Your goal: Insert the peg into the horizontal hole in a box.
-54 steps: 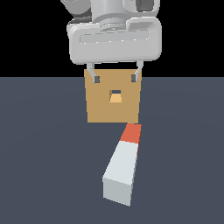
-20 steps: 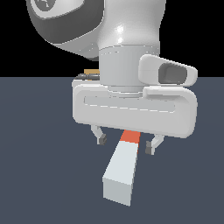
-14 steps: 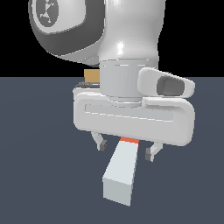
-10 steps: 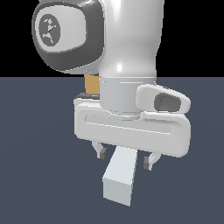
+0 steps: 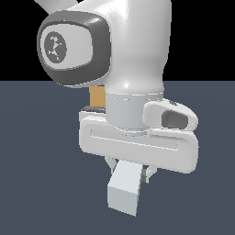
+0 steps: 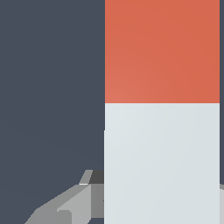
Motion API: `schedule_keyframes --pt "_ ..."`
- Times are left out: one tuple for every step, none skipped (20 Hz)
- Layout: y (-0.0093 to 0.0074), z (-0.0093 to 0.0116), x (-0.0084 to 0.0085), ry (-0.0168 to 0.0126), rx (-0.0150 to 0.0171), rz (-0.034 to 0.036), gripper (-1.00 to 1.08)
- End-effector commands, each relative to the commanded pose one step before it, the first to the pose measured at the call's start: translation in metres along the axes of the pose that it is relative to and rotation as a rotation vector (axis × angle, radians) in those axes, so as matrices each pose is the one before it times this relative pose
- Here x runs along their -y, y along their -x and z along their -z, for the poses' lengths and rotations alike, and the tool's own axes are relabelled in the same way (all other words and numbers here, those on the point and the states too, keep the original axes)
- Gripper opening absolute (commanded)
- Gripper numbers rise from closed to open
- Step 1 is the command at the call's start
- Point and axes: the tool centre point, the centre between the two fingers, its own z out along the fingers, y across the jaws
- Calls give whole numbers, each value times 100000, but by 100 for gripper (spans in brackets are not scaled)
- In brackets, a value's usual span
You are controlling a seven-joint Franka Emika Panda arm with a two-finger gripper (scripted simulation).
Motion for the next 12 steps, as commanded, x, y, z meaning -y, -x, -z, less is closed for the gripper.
schedule_keyframes --pt "-12 -7 -20 45 -14 4 -100" --pt "0 0 0 0 0 0 -100" --pt "0 0 0 0 0 0 -100" --pt "0 0 0 0 0 0 -100" --pt "0 0 0 0 0 0 -100" --pt "0 0 0 0 0 0 -100" --pt "12 19 8 0 0 0 -100" --pt "21 24 3 0 0 0 -100" --pt "-91 70 30 -4 -1 239 -100" --pt "-122 122 46 1 2 352 -100" --pt "-164 171 64 2 4 483 -100" --pt "-213 220 83 3 6 625 -100"
